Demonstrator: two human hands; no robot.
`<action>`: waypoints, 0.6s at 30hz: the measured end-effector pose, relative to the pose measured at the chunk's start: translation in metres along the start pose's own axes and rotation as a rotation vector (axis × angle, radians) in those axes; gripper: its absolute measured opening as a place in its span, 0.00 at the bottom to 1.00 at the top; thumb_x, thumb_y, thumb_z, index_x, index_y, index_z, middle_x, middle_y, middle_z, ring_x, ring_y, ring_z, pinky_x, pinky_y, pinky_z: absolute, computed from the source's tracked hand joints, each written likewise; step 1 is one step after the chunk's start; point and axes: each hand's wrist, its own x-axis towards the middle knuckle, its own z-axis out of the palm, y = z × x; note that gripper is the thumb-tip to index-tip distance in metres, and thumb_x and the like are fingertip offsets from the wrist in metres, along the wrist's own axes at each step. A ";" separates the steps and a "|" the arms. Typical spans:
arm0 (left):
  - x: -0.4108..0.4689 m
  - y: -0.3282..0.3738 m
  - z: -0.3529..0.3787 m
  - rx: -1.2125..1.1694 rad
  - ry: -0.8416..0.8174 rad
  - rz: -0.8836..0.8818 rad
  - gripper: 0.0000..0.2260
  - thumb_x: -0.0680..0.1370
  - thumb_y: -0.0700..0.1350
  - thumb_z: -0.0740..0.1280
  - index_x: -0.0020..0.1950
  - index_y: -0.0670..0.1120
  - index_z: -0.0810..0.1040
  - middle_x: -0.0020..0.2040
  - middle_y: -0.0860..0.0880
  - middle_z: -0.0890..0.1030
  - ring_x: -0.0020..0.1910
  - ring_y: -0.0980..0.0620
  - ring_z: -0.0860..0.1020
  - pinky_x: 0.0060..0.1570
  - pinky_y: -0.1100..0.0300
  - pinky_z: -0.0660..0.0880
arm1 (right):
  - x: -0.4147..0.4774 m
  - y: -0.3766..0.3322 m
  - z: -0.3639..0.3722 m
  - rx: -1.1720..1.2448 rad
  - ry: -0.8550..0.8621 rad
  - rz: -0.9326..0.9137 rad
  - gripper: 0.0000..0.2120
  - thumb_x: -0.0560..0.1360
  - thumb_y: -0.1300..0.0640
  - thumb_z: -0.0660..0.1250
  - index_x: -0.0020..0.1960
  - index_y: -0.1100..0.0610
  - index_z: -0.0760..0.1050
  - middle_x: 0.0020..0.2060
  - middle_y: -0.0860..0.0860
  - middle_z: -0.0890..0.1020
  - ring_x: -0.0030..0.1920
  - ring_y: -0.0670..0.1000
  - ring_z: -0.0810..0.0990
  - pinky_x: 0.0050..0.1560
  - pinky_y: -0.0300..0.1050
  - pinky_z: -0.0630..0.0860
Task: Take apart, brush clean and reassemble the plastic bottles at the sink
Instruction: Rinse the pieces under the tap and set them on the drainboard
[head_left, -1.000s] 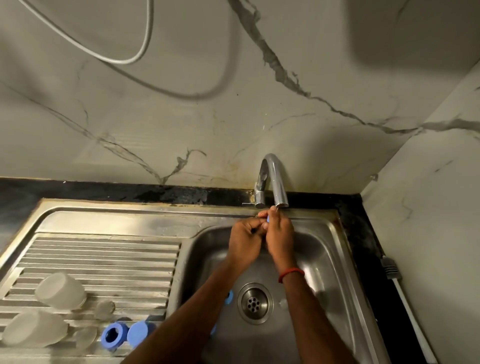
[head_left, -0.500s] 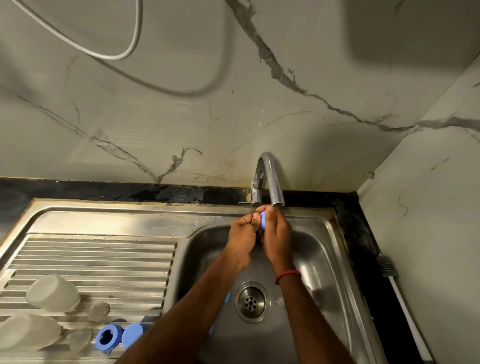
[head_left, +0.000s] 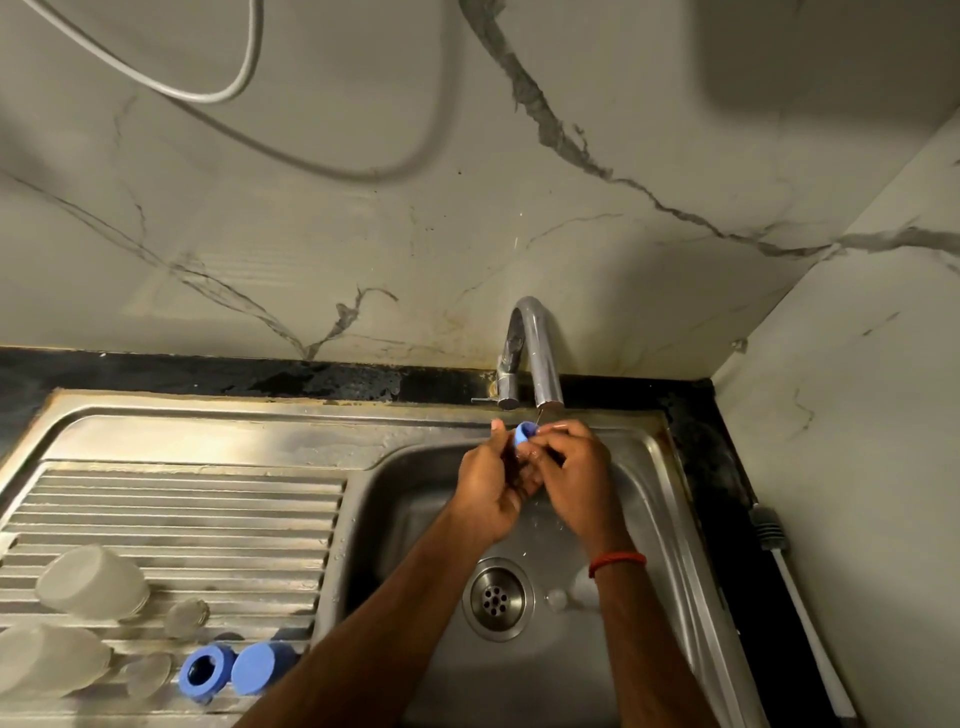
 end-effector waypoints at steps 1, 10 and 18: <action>-0.001 0.000 0.002 -0.036 -0.021 -0.021 0.18 0.85 0.51 0.59 0.53 0.39 0.81 0.38 0.43 0.83 0.37 0.51 0.81 0.44 0.56 0.81 | 0.000 0.002 -0.002 -0.117 -0.048 -0.084 0.06 0.77 0.58 0.71 0.50 0.60 0.84 0.51 0.50 0.79 0.51 0.45 0.76 0.53 0.32 0.73; 0.003 0.009 0.009 -0.153 0.072 -0.040 0.17 0.86 0.47 0.58 0.52 0.34 0.78 0.48 0.35 0.81 0.40 0.46 0.79 0.32 0.61 0.80 | 0.001 -0.009 -0.014 -0.803 -0.017 -0.281 0.09 0.72 0.47 0.73 0.51 0.48 0.84 0.64 0.56 0.76 0.65 0.61 0.72 0.56 0.59 0.74; 0.004 0.009 0.006 -0.124 0.066 -0.021 0.16 0.86 0.47 0.59 0.58 0.34 0.77 0.54 0.34 0.82 0.55 0.40 0.82 0.50 0.50 0.82 | 0.002 -0.021 -0.015 -0.774 -0.165 -0.133 0.15 0.75 0.53 0.69 0.61 0.44 0.80 0.78 0.56 0.62 0.78 0.63 0.52 0.72 0.69 0.52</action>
